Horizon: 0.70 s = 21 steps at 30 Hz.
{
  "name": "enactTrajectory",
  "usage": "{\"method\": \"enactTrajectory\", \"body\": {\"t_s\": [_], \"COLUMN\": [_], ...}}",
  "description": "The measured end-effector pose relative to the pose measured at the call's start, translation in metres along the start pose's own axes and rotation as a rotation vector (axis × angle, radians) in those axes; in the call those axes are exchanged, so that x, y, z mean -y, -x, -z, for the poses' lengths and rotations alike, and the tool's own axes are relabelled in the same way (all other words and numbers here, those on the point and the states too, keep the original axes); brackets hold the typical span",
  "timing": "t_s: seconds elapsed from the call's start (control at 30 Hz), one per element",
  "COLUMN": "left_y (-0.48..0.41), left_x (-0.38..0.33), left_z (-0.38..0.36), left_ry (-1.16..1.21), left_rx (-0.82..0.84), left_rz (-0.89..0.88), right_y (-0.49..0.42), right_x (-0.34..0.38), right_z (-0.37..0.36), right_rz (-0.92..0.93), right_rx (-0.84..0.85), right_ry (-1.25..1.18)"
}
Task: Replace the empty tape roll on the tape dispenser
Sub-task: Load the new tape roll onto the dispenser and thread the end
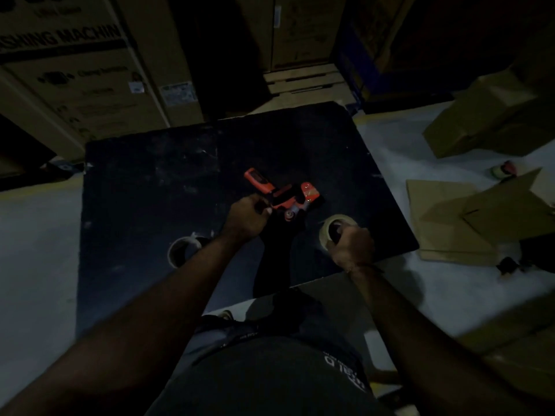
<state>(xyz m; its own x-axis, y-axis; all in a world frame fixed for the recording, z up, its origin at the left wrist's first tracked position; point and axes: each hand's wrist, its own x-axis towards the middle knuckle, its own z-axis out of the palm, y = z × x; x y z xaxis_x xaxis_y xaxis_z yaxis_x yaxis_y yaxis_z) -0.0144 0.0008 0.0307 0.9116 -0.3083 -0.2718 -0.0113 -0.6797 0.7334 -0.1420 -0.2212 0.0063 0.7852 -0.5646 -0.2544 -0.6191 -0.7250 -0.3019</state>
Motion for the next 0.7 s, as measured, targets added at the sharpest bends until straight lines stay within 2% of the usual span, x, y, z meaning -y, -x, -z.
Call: {"method": "enactTrajectory", "body": {"t_s": [0.23, 0.37, 0.43, 0.53, 0.7], "left_y": [0.003, 0.007, 0.009, 0.013, 0.026], "left_x": [0.004, 0.007, 0.005, -0.006, -0.048], "left_z": [-0.002, -0.005, -0.008, -0.014, -0.015], "left_ry": [-0.026, -0.015, -0.009, 0.150, 0.417], "left_rx": [0.008, 0.026, 0.036, 0.098, 0.239], "left_rz": [0.089, 0.126, 0.126, 0.164, 0.130], "right_y": [-0.008, -0.004, 0.001, 0.004, 0.004], "right_x": [-0.004, -0.002, 0.003, 0.015, 0.051], "right_z": [-0.013, -0.010, -0.002, 0.014, 0.058], "right_rz": [0.024, 0.004, 0.007, -0.041, -0.284], "right_rx": [0.179, 0.110, 0.003, -0.085, 0.101], "right_ry": [0.063, 0.025, -0.103, -0.379, -1.008]}}
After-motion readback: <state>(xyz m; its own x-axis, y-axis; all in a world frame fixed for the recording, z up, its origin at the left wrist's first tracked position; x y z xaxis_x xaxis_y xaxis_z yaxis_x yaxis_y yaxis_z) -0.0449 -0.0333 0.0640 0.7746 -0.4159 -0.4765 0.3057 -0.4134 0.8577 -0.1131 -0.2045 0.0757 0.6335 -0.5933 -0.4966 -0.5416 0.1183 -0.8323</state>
